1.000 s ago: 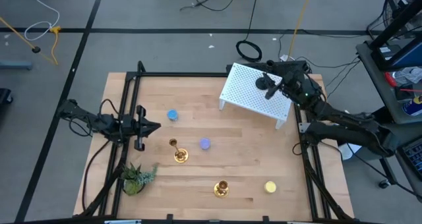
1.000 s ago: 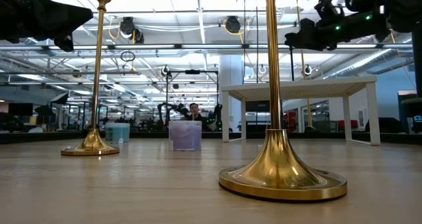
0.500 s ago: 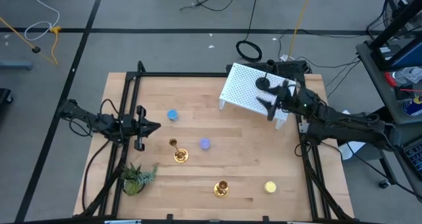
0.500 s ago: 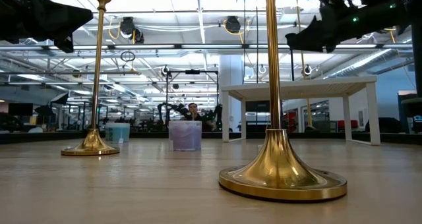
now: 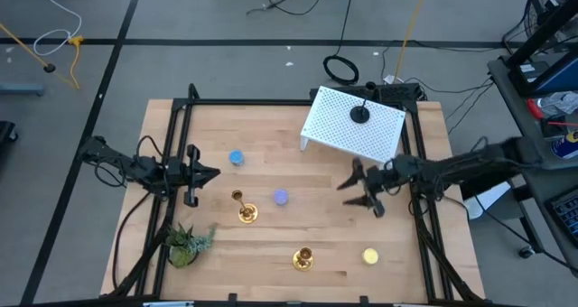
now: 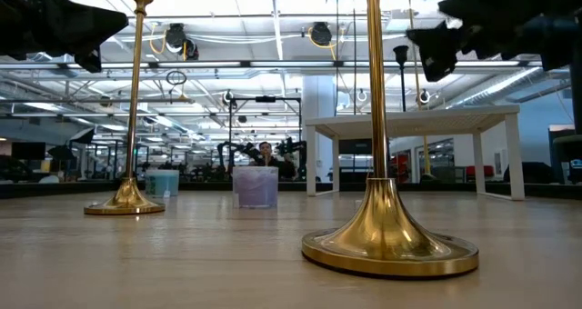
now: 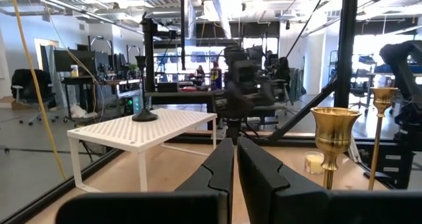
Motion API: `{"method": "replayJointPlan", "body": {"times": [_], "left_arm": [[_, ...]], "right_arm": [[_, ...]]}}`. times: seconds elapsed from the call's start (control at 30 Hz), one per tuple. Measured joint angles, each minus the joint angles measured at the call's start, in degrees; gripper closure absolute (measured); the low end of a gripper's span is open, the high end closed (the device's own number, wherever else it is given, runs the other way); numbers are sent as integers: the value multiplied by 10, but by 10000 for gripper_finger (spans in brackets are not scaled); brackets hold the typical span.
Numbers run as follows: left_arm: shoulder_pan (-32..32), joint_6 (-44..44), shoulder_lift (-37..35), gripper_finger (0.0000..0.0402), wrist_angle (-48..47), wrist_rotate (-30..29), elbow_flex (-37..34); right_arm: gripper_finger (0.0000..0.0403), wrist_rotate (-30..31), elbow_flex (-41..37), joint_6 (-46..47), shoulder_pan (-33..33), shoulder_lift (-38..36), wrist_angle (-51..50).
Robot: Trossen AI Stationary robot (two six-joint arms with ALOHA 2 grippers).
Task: Pick & Place candle stick holders
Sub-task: Put the right gold candle holder on the shelf aligned with the black candle holder
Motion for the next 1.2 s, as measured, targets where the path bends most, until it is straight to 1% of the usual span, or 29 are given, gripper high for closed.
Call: {"method": "replayJointPlan", "body": {"times": [0.03, 0.1, 0.17, 0.2, 0.4, 0.57, 0.7, 0.83, 0.9, 1.2], "left_arm": [[0, 0, 0, 373, 2, 0, 0], [0, 0, 0, 373, 5, 0, 0], [0, 0, 0, 373, 6, 0, 0], [0, 0, 0, 373, 6, 0, 0], [0, 0, 0, 373, 7, 0, 0], [0, -1, 0, 373, 3, 0, 0], [0, -18, 0, 373, 3, 0, 0], [0, -14, 0, 373, 3, 1, 0], [0, -15, 0, 373, 3, 1, 0], [0, -15, 0, 373, 1, 1, 0]], "right_arm": [[188, 5, -1, 0, 15, 21, 27], [188, 33, 0, 0, 44, 65, 75], [188, 59, 11, -4, 71, 113, 107], [188, 62, 18, -5, 81, 136, 118], [188, 59, 92, -14, 138, 258, 125], [188, 59, 164, -31, 161, 337, 125], [188, 53, 214, -39, 173, 384, 119], [188, -23, 257, -55, 175, 421, 118], [188, -47, 274, -56, 175, 435, 118], [188, -46, 305, -67, 162, 471, 119]]}}
